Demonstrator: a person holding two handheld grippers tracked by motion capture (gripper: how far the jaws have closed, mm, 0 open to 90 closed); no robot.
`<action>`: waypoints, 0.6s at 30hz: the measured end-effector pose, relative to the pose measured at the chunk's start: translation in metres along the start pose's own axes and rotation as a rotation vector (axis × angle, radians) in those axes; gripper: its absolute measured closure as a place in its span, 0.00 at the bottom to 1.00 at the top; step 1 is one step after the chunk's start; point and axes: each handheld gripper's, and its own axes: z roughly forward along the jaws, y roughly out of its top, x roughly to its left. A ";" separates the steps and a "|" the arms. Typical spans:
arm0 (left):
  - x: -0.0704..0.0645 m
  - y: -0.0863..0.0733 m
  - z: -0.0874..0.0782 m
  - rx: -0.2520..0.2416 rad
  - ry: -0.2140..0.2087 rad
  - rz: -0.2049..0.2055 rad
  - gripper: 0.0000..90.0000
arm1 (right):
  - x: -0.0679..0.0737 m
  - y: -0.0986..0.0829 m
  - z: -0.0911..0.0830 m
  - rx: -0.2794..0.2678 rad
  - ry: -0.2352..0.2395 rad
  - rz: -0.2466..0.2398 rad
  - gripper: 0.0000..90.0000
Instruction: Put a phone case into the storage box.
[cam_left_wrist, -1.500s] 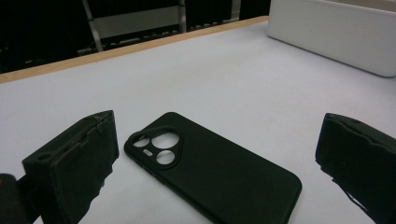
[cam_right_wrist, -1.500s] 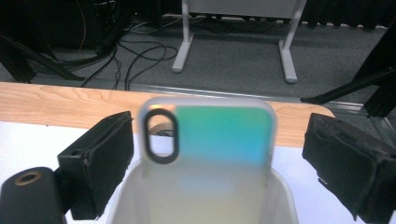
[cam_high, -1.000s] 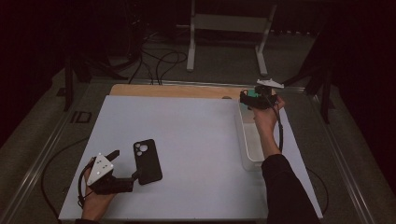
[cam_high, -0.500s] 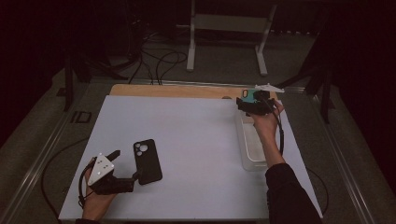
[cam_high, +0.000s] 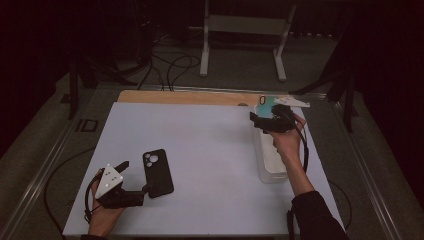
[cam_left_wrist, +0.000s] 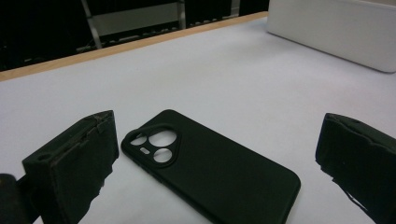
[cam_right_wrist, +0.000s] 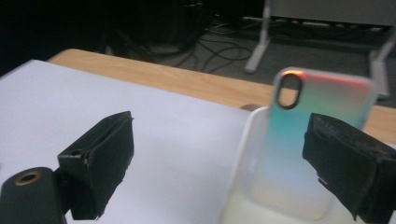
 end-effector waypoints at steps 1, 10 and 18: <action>0.000 0.000 0.000 -0.003 0.001 -0.003 0.00 | 0.004 -0.003 -0.004 0.000 0.006 -0.011 0.10; 0.000 0.001 0.001 0.008 0.009 -0.004 0.00 | 0.020 -0.025 -0.030 0.009 0.052 -0.042 0.10; 0.000 0.002 0.003 0.017 0.014 -0.021 0.00 | 0.025 -0.049 -0.055 -0.003 0.082 -0.066 0.11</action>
